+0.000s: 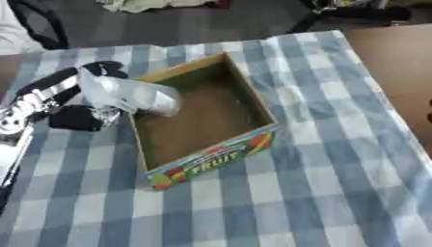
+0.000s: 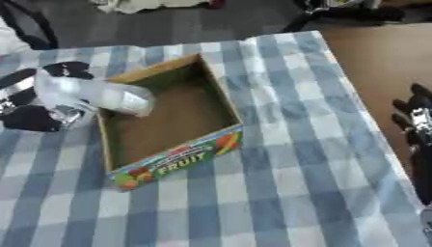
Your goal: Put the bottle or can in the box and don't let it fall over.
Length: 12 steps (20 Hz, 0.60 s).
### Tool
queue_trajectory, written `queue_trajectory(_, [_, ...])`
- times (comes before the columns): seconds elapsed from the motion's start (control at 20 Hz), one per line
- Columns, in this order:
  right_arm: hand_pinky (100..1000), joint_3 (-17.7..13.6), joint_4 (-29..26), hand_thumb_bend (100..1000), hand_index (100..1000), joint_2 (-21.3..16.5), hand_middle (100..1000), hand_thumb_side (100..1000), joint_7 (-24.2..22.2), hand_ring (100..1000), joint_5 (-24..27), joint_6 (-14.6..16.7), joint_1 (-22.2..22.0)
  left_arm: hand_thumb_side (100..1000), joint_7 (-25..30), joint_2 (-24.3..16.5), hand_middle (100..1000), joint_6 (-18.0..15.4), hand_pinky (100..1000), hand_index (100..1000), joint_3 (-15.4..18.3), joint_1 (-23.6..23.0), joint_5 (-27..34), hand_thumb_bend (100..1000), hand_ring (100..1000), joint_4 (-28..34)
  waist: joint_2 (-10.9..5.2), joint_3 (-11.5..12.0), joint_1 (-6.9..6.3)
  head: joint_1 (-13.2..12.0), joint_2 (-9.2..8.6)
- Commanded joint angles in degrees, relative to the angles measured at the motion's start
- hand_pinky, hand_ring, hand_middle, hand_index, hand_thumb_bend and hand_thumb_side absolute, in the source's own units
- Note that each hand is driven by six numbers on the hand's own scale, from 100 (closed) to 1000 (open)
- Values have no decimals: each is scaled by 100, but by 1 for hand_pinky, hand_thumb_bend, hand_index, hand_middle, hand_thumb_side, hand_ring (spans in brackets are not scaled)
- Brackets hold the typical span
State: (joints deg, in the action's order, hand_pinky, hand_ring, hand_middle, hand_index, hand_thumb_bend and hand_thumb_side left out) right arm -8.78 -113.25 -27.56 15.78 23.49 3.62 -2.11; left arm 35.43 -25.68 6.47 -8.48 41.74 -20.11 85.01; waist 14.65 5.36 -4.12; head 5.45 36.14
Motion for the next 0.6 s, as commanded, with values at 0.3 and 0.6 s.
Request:
queue_trajectory(0.3, [945, -51, -134, 100, 898, -181, 1000, 582, 23, 920, 11, -7, 9, 256, 27, -504, 1000, -20, 1000, 890, 47, 180, 303, 100, 1000, 37, -163, -9, -4, 58, 6])
queue_trajectory(0.6, [945, -44, -134, 100, 898, -187, 1000, 582, 15, 921, 4, -13, -6, 270, 132, -796, 1000, -64, 1000, 893, -77, 303, 469, 100, 1000, 22, -173, -17, -17, 61, 8])
